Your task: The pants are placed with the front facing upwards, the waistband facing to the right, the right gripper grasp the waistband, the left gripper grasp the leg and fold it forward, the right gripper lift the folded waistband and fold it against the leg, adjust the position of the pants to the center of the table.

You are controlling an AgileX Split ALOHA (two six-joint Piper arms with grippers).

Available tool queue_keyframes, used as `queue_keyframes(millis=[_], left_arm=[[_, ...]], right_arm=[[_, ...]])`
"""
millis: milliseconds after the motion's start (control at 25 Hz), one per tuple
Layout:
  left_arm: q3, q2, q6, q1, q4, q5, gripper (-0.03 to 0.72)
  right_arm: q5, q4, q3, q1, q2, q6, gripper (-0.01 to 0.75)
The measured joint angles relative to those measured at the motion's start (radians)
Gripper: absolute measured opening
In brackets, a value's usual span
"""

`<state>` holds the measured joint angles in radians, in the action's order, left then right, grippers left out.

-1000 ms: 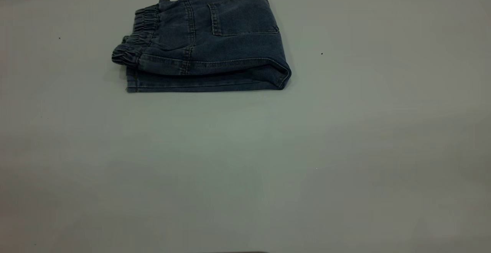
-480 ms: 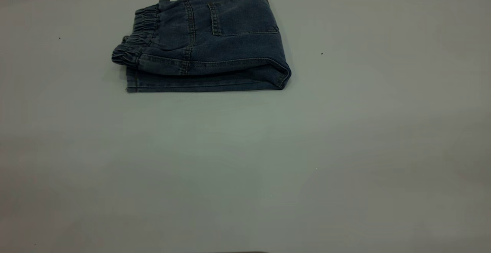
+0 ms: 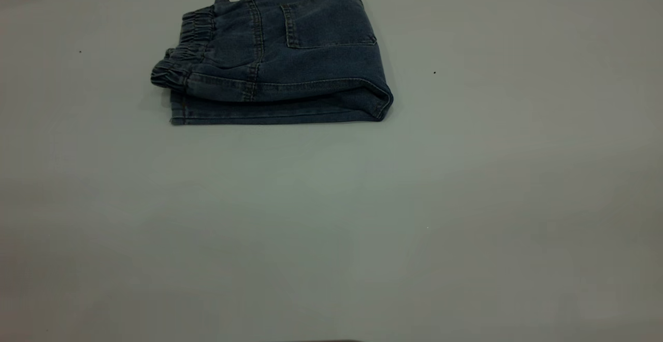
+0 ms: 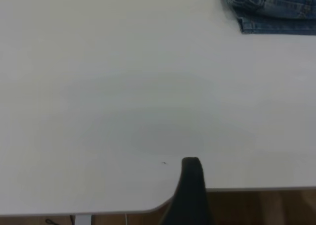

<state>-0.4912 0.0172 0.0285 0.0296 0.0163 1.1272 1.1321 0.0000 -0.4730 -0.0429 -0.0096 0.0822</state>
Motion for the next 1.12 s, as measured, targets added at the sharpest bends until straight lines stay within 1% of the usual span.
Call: queue_keyframes(millis=[1120], left_arm=[[0.0,0.0,0.001,0.0,0.0,0.0,0.579]], right_arm=[[0.0,0.0,0.0,0.0,0.0,-0.018,0.584]])
